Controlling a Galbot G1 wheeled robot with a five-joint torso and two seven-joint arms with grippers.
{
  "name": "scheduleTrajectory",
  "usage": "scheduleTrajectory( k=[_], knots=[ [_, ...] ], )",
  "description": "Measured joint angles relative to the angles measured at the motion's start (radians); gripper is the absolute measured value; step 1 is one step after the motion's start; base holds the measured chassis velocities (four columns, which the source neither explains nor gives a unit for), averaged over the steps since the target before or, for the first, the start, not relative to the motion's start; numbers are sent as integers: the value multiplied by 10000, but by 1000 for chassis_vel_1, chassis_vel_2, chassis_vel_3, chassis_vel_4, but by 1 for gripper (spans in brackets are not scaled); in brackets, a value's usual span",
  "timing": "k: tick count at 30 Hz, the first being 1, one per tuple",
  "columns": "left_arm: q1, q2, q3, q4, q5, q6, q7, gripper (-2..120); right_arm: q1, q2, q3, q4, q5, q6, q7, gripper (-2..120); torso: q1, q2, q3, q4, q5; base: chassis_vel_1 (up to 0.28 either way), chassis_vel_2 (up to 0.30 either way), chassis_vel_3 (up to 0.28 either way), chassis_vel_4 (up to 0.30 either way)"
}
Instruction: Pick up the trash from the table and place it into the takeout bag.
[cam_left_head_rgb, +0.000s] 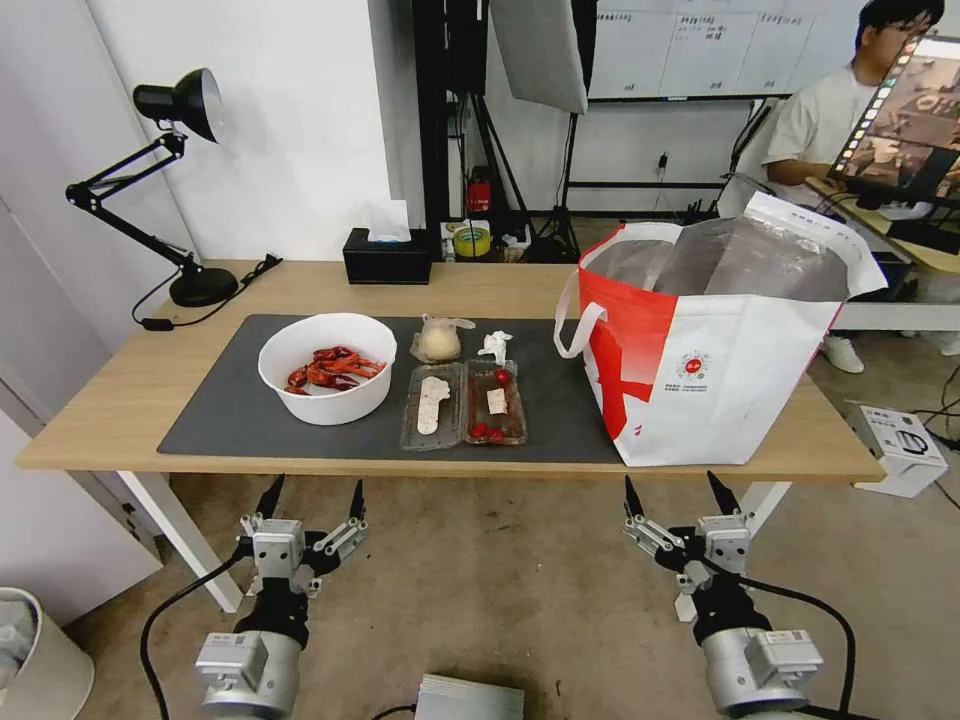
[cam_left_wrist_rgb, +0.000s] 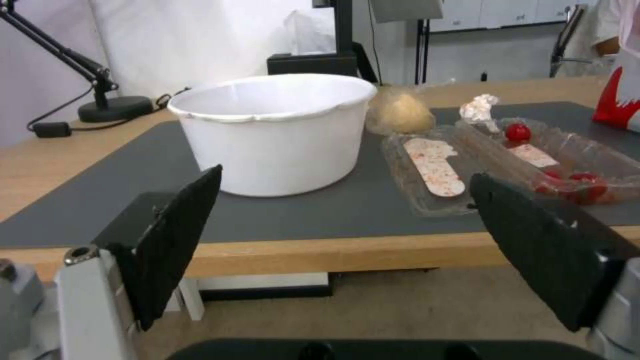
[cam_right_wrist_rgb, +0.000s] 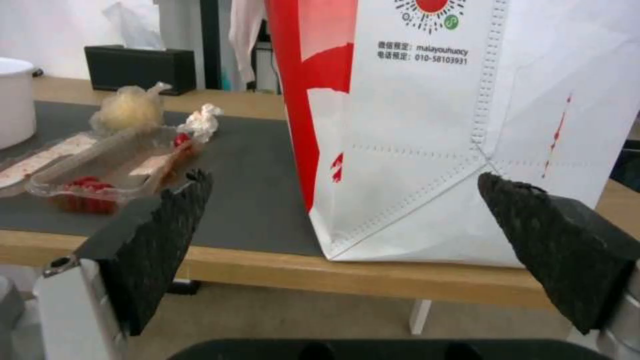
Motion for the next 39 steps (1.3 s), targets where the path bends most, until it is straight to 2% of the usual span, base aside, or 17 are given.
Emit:
scheduleTrajectory(
  k=[18, 23, 26, 27, 28, 29, 31, 32, 35, 36, 39],
  knots=[
    [0, 0, 0, 0, 0, 0, 1, 100, 0, 0, 0, 0, 0, 0, 0, 100, 0, 0, 0, 0, 0, 0, 0, 0, 0],
    [-7, 49, 1, 0, -165, 140, -69, 100, 52, -649, 384, 120, 592, -929, -170, 100, 0, 0, 0, 0, 0, 0, 0, 0, 0],
    [-28, 216, 4, -46, -643, 576, -308, 100, 84, -1073, 641, 214, 979, -1544, -296, 100, 0, 0, 0, 0, 1, 0, 0, 0, 0],
    [-56, 408, 6, -118, -1193, 1080, -580, 100, 110, -1438, 823, 278, 1227, -1936, -371, 100, 0, 0, 0, 2, -4, 0, 0, 0, 0],
    [-56, 408, 6, -118, -1193, 1080, -580, 100, 110, -1438, 823, 278, 1227, -1936, -371, 100, 0, 0, 0, 2, -4, 0, 0, 0, 0],
    [-80, 584, 13, -179, -1708, 1551, -829, 100, 114, -1561, 857, 293, 1357, -2102, -418, 100, 0, 0, 0, 0, 6, 0, 0, 0, 0],
    [-120, 838, 19, -261, -2450, 2227, -1191, 100, 163, -1954, 1117, 395, 1763, -2662, -558, 100, -1, 0, 0, 0, -1, 0, 0, 0, 0],
    [-120, 838, 19, -261, -2450, 2227, -1191, 100, 163, -1954, 1117, 395, 1763, -2662, -558, 100, -1, 0, 0, 0, -1, 0, 0, 0, 0],
    [-177, 1213, 31, -388, -3541, 3222, -1721, 100, 245, -2706, 1575, 571, 2527, -3723, -824, 100, 0, 0, 0, -1, 1, 0, 0, 0, 0],
    [-177, 1213, 31, -388, -3541, 3222, -1721, 100, 245, -2706, 1575, 571, 2527, -3723, -824, 100, 0, 0, 0, -1, 1, 0, 0, 0, 0],
    [-227, 1564, 41, -509, -4558, 4151, -2222, 100, 331, -3428, 2018, 745, 3266, -4751, -1089, 100, 0, 0, 0, 0, 0, 0, 0, 0, 0]
  ],
)
